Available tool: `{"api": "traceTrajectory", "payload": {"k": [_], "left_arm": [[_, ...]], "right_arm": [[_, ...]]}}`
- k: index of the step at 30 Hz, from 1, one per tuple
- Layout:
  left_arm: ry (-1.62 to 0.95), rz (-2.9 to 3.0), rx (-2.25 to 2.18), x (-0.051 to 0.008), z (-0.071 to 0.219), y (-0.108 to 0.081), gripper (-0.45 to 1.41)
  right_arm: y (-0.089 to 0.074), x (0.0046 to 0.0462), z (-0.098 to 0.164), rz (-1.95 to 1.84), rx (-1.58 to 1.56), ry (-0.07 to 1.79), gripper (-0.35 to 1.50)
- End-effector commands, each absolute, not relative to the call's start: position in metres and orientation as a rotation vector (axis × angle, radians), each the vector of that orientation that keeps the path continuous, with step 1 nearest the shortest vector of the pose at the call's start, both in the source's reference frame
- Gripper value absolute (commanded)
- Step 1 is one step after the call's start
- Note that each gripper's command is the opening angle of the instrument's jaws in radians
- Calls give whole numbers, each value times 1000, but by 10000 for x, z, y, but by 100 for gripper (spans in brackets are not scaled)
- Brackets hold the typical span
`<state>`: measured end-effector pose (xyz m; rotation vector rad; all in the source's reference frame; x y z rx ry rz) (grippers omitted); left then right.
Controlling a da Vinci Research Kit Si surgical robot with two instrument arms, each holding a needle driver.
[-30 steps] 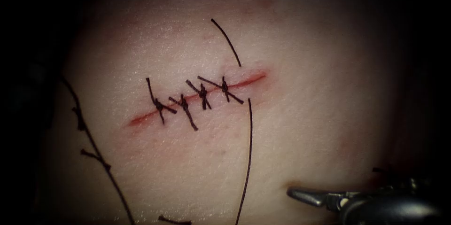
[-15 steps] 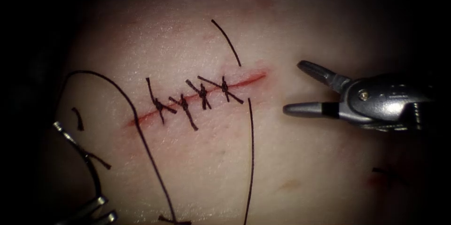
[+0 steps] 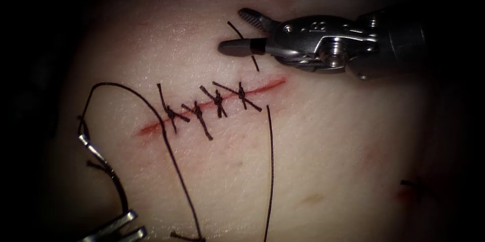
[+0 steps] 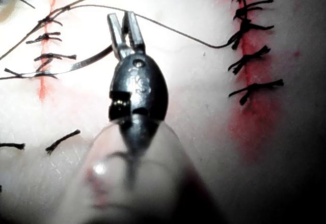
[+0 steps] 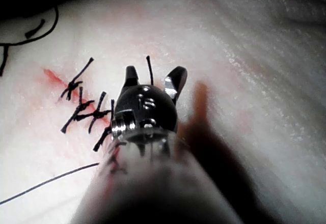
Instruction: Wound Closure
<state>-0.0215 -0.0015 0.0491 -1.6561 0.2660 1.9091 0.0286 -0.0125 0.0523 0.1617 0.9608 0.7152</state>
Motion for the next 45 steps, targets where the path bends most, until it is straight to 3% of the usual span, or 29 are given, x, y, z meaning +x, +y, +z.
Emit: {"api": "traceTrajectory", "payload": {"k": [1,2,9,15,25,26,27,28,30,34,41,45], "left_arm": [[266,1909,-1656,-220,496,-15,-45],[266,1909,-1655,-220,496,-15,-45],[265,1908,-1659,-220,499,-14,-45],[254,1911,-1676,-218,526,-11,-45],[212,1923,-1671,-222,561,-14,-45],[199,1912,-1668,-223,564,-14,2],[182,1894,-1665,-223,565,-15,29],[176,1882,-1653,-223,567,-17,54],[179,1859,-1599,-221,570,-25,99],[110,1902,-1571,-209,570,-37,138],[95,2000,-1379,-158,549,-43,140],[299,2125,-1324,-153,541,-15,123]], "right_arm": [[-129,294,528,711,168,967,10],[-129,295,528,707,184,980,-35],[-141,292,515,638,199,1075,-35],[-135,267,478,622,120,1177,-35],[-132,264,472,609,73,1201,-35],[-132,264,476,603,67,1201,-28],[-132,264,477,603,64,1203,14],[-132,264,478,607,58,1208,41],[-133,259,480,616,41,1226,66],[-135,250,479,612,42,1236,41],[-149,247,489,594,29,1244,19],[-156,247,497,586,20,1246,20]]}}
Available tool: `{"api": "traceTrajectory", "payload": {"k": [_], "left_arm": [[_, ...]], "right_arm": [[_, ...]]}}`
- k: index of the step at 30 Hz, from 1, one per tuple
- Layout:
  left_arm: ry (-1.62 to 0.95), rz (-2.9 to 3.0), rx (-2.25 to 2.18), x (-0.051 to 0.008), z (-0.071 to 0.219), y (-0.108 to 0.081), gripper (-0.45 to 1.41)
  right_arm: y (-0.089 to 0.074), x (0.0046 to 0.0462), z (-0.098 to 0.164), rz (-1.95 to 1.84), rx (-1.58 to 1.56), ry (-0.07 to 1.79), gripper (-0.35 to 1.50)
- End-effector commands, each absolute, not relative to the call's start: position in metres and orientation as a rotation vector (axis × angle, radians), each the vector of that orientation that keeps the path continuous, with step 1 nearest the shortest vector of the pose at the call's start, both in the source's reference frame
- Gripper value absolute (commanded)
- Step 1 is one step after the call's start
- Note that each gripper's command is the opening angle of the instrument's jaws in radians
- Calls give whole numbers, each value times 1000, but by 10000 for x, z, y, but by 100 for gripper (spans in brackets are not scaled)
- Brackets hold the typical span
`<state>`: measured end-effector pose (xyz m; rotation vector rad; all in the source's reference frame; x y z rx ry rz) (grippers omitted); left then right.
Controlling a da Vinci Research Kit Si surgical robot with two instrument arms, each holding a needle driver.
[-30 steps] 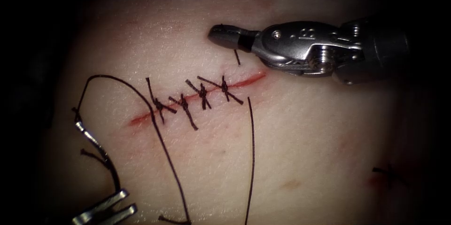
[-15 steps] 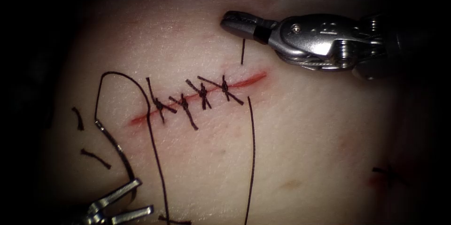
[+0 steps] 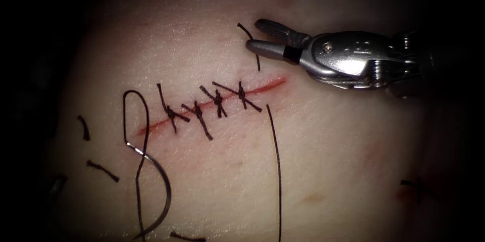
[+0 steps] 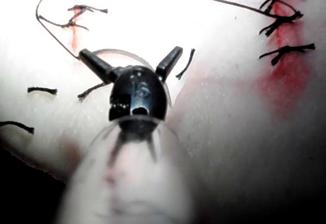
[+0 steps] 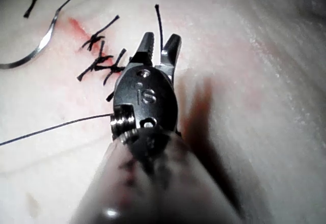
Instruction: Wound Closure
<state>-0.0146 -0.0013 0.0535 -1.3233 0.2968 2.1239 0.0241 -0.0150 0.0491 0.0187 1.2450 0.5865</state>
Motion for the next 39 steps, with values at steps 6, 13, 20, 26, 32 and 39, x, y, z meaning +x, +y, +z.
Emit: {"api": "traceTrajectory", "payload": {"k": [6,13,20,26,32,39], "left_arm": [[592,2446,-1259,-173,552,18,108],[757,2653,-1212,-182,573,30,104],[859,2772,-1210,-188,571,37,84],[1004,2787,-1280,-201,558,45,79],[1106,2809,-1308,-204,538,51,74],[1157,2852,-1292,-204,541,56,56]], "right_arm": [[-161,244,496,578,22,1251,26],[-165,235,492,570,29,1260,15],[-164,228,495,576,19,1274,4],[-165,228,497,575,16,1274,5],[-168,228,502,570,11,1274,5],[-170,232,505,580,13,1277,5]]}}
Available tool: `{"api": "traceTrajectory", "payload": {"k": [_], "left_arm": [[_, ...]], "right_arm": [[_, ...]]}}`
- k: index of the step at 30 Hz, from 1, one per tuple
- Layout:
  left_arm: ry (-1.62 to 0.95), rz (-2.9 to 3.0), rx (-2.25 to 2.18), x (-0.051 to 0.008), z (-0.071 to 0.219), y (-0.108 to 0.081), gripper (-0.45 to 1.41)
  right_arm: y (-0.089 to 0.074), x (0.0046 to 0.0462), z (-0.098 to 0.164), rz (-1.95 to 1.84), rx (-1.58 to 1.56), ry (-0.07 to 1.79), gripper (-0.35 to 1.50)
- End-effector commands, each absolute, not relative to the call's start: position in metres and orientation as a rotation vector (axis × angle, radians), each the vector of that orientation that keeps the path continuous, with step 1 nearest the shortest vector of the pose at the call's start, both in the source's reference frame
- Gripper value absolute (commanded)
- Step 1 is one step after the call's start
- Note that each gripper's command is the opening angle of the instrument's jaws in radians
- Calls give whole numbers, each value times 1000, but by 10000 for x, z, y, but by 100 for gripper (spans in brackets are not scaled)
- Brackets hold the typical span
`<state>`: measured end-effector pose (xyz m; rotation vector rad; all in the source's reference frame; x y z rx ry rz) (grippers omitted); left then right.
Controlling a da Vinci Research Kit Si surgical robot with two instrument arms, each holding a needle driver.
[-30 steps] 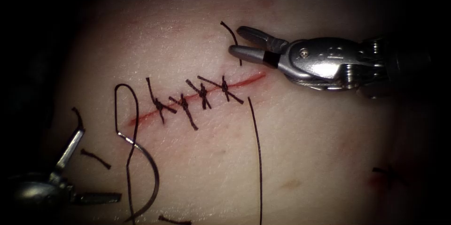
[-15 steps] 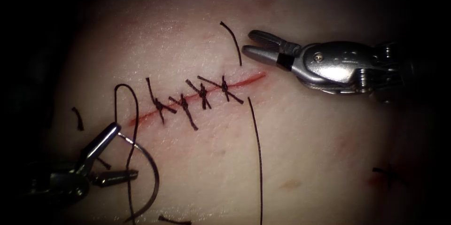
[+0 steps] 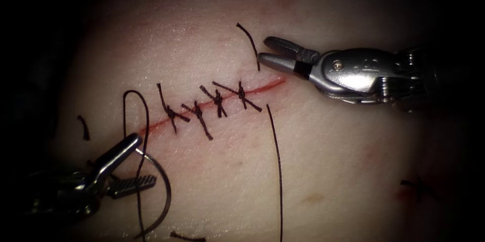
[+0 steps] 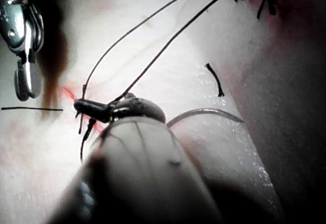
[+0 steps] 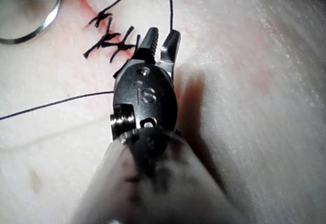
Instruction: Wound Closure
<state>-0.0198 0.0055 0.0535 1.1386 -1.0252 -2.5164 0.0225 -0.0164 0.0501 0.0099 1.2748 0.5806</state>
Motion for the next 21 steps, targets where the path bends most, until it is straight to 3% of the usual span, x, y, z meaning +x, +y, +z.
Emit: {"api": "traceTrajectory", "payload": {"k": [1,2,4,7,9,13,14,16,18,21], "left_arm": [[-1021,-2509,1128,-204,541,57,49],[-1006,-2502,1113,-206,542,57,32],[-983,-2488,1087,-210,543,58,17],[-935,-2486,1074,-213,543,59,-45],[-919,-2485,1072,-213,543,59,-45],[-823,-2553,1141,-212,542,65,-45],[-776,-2593,1170,-215,540,73,-45],[-759,-2642,1185,-223,535,86,-45],[-768,-2663,1183,-232,532,97,-45],[-835,-2732,1137,-253,530,114,-45]], "right_arm": [[-171,232,505,580,13,1277,5],[-171,231,504,579,13,1277,5],[-172,230,504,578,14,1278,4],[-173,227,502,580,21,1280,0],[-173,225,502,588,31,1282,-1],[-177,217,497,581,50,1286,79],[-182,214,492,547,60,1275,68],[-194,214,482,345,62,1202,7],[-205,217,474,309,86,1188,-35],[-217,230,467,241,139,1202,-35]]}}
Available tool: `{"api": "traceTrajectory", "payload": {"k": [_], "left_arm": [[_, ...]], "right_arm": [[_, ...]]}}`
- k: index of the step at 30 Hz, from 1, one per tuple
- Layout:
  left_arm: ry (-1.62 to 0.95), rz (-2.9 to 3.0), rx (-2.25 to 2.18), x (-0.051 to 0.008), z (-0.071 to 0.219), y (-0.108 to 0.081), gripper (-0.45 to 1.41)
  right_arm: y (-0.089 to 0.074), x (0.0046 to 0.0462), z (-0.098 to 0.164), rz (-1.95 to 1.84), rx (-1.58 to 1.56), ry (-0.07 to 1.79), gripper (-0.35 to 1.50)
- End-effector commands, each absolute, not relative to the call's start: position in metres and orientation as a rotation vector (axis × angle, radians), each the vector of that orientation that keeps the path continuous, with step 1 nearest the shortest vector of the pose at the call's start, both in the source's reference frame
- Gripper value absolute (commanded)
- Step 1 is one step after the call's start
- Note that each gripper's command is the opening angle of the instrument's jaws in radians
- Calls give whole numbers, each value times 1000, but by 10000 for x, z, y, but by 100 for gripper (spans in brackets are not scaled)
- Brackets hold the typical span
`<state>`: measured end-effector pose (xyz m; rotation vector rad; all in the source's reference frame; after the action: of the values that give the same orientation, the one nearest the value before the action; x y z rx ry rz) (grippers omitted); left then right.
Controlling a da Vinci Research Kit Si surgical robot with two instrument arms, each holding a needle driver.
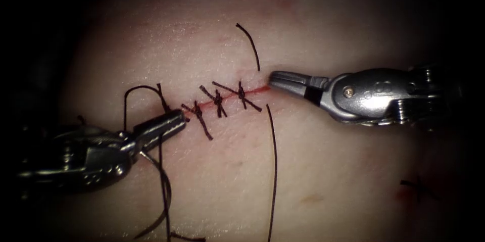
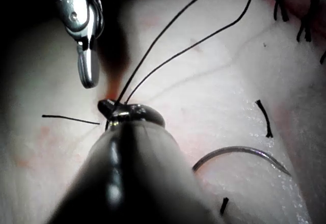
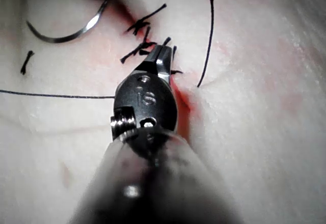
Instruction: Wound Closure
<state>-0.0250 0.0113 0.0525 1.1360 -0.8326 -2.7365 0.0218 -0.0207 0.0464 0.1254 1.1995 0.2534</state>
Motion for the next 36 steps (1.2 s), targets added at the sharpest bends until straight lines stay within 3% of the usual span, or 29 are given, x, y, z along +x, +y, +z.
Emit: {"api": "traceTrajectory", "payload": {"k": [1,8,19,29,36], "left_arm": [[-851,-2760,1107,-261,531,119,-45],[-981,-2920,959,-299,549,154,-45],[-1012,-2968,895,-292,586,181,-45],[-1026,-2965,877,-295,614,173,-45],[-999,-2964,870,-298,624,157,-45]], "right_arm": [[-220,233,466,225,153,1197,-35],[-249,268,474,130,266,1216,-35],[-266,271,456,85,369,1279,-35],[-232,270,425,280,255,1600,-35],[-214,268,418,409,101,1719,-35]]}}
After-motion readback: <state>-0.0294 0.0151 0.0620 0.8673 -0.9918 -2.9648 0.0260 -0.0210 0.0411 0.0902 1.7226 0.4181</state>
